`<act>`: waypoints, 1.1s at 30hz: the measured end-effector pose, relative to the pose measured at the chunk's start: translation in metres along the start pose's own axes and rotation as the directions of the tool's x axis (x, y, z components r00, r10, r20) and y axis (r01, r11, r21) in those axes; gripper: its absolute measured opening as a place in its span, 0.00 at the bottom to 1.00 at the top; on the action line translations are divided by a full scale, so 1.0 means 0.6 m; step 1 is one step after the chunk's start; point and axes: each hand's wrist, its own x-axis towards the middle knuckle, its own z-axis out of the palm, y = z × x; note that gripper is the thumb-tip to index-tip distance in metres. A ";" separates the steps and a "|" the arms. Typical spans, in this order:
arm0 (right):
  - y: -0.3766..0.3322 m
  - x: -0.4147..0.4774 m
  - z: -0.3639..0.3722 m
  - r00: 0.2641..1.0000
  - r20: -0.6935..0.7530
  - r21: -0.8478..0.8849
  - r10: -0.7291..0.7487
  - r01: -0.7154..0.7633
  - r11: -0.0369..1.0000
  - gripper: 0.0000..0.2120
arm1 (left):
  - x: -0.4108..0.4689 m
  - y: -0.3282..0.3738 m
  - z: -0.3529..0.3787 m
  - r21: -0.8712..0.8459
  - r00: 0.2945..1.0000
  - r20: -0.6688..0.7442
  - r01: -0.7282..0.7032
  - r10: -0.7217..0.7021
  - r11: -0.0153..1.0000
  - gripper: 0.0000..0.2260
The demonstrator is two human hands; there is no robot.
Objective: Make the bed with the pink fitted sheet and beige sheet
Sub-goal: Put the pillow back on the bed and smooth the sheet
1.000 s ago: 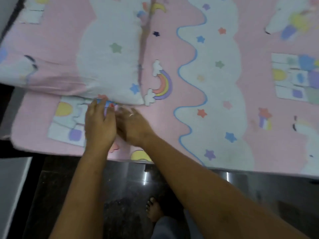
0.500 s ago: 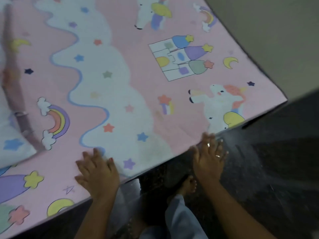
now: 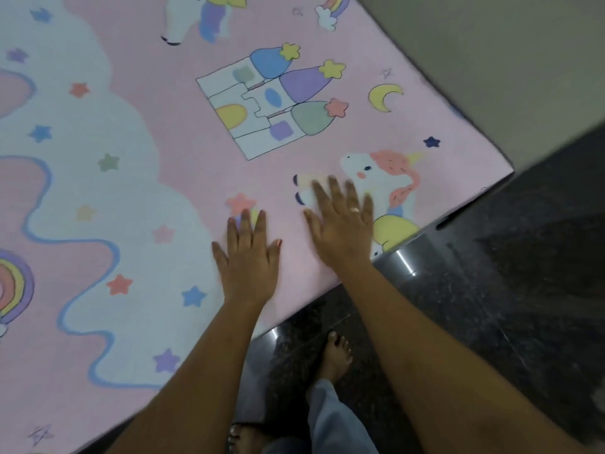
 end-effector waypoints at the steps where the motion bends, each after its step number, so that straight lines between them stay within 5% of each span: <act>1: 0.025 -0.021 -0.004 0.997 -0.020 -0.005 0.077 -0.077 0.997 0.28 | -0.013 0.008 0.007 0.004 1.000 -0.002 0.014 -0.014 1.000 0.29; 4: 0.099 -0.065 -0.023 0.923 -0.070 0.035 0.378 -0.376 0.926 0.30 | -0.027 0.047 0.010 -0.004 1.000 0.013 -0.006 0.006 1.000 0.28; 8: 0.171 -0.003 -0.056 0.733 -0.050 0.185 0.678 -0.660 0.728 0.32 | 0.024 0.120 0.002 -0.006 0.980 -0.018 -0.200 0.200 0.980 0.28; 9: 0.179 0.033 -0.067 0.744 -0.084 0.176 0.663 -0.643 0.745 0.32 | 0.047 0.145 -0.001 -0.022 0.977 -0.036 -0.213 0.212 0.977 0.28; 12: 0.167 0.131 -0.090 0.925 -0.077 0.088 0.371 -0.364 0.927 0.28 | 0.104 0.206 -0.005 -0.004 0.965 -0.089 -0.247 0.245 0.969 0.25; 15: 0.186 0.152 -0.082 0.988 -0.030 0.023 0.148 -0.148 0.989 0.26 | 0.126 0.251 -0.001 0.001 0.962 0.022 -0.271 0.271 0.963 0.25; 20: 0.244 0.069 -0.067 0.950 -0.120 0.012 0.287 -0.288 0.958 0.27 | 0.110 0.284 0.012 0.056 0.962 0.168 -0.227 0.215 0.972 0.33; 22: 0.250 0.036 -0.075 0.907 -0.083 0.071 0.412 -0.407 0.911 0.28 | 0.097 0.297 0.005 -0.078 0.948 0.142 -0.277 0.285 0.958 0.36; 25: 0.253 0.038 -0.108 0.854 -0.058 0.141 0.518 -0.506 0.851 0.28 | 0.085 0.329 -0.019 -0.422 0.939 -0.006 -0.314 0.343 0.851 0.23; 28: 0.277 0.124 -0.160 0.874 -0.202 0.175 0.442 -0.411 0.895 0.25 | 0.131 0.387 -0.053 -0.623 0.971 -0.020 -0.197 0.237 0.757 0.11; 33: 0.358 0.319 -0.230 0.958 -0.034 0.153 0.286 -0.277 0.948 0.24 | 0.277 0.516 -0.062 -0.623 0.955 -0.146 -0.291 0.258 0.726 0.11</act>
